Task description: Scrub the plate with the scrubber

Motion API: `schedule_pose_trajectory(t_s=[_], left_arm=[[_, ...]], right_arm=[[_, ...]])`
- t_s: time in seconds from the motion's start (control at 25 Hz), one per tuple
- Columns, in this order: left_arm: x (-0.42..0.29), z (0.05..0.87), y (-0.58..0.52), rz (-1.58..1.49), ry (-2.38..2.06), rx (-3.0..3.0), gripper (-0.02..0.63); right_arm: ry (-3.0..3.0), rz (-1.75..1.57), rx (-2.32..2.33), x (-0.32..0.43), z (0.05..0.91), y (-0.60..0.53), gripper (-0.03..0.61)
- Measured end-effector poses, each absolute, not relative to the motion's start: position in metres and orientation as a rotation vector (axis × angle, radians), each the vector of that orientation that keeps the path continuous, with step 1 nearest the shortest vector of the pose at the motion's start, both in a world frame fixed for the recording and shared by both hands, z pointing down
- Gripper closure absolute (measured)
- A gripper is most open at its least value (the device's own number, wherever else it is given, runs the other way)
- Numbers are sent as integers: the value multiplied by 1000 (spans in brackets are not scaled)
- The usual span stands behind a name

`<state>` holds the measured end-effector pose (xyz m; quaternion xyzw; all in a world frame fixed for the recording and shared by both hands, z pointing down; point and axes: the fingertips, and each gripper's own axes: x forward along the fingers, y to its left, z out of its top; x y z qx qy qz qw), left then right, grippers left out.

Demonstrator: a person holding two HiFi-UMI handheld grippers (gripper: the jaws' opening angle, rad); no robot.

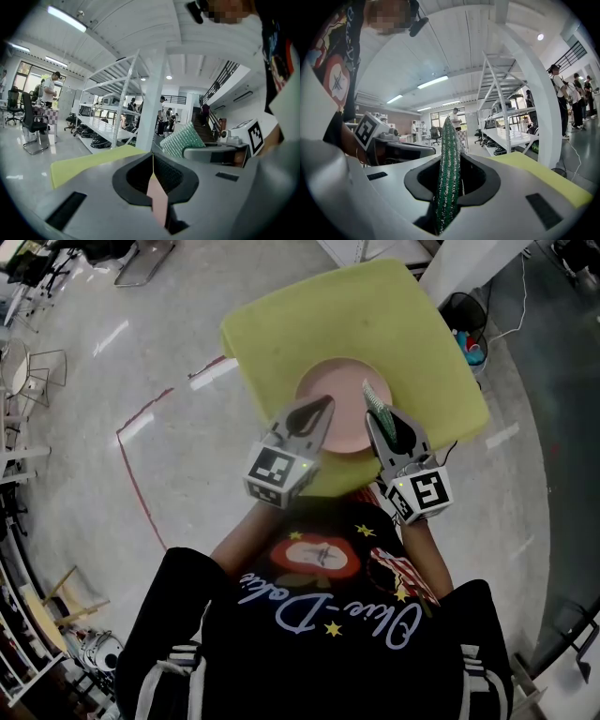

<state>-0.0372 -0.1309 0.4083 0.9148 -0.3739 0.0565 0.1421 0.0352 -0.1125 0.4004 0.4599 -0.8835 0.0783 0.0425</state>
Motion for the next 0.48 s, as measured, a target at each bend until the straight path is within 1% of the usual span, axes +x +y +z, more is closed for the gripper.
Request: schedule_pose_trajectory(t_s=[0.48], left_arm=[[-36, 404, -132, 133, -1069, 2651, 607]], right_arm=[[-2719, 184, 1374, 29, 394, -114, 515]])
